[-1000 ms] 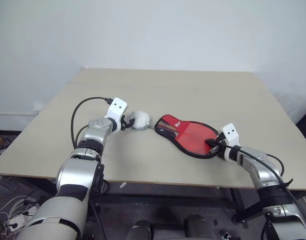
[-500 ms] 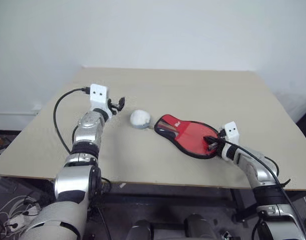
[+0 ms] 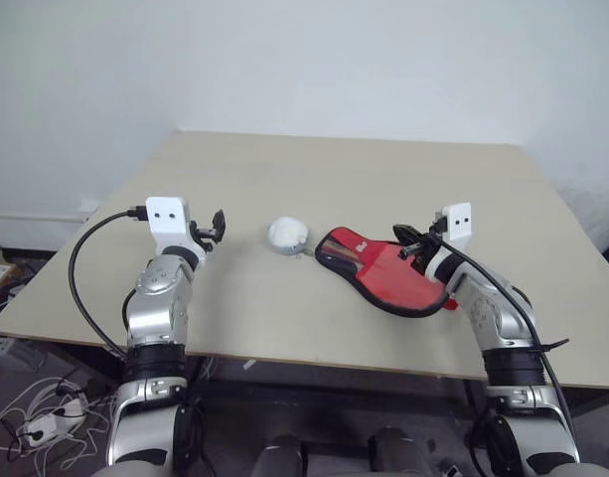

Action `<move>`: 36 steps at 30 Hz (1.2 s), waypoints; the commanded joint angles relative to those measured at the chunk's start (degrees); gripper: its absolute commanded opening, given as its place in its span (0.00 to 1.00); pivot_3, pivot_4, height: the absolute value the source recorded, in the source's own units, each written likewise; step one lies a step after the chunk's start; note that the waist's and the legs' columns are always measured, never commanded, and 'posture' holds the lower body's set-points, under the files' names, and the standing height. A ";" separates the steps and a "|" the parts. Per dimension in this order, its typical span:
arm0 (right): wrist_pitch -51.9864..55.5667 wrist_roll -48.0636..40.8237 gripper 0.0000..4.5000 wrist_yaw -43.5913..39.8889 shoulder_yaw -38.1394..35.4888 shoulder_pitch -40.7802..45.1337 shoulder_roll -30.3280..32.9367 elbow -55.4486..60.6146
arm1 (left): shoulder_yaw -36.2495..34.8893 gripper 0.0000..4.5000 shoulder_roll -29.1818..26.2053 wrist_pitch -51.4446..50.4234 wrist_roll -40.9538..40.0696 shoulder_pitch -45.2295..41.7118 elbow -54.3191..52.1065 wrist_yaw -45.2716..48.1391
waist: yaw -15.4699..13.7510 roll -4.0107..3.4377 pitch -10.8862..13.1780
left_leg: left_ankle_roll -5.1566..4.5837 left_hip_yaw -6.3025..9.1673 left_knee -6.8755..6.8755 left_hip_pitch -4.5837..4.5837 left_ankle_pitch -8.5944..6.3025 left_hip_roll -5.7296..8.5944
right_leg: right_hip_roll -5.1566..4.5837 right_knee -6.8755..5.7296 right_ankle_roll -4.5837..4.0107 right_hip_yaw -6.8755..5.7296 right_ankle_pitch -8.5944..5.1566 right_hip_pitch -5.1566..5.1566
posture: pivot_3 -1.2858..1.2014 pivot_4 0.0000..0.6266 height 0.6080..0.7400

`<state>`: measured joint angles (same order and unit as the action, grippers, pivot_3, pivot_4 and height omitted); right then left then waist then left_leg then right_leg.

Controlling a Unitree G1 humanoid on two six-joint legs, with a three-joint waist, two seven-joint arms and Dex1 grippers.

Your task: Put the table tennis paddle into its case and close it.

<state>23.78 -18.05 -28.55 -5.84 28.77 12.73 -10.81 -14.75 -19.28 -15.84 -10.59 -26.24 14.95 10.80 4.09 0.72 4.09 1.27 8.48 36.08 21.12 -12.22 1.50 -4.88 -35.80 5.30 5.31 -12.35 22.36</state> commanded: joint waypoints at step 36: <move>1.02 -3.01 0.00 -0.29 -1.62 1.97 3.51 4.75 | 6.93 0.86 11.65 -0.59 -0.13 -0.60 -4.24 -1.86 | -0.03 -0.03 0.00 | 0.04 -0.02 -0.02 0.05 0.01 -0.01 | 0.02 0.10 -0.03 -0.01 0.00 0.01 | 0.52 0.00 1.00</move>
<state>24.79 -20.30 -28.90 -6.58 29.81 15.29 -9.06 -8.11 -7.79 -17.58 -10.78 -25.72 12.17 9.19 4.05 0.69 4.09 1.31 8.45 36.06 21.17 -12.20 1.49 -4.86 -35.71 5.27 5.30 -12.35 22.37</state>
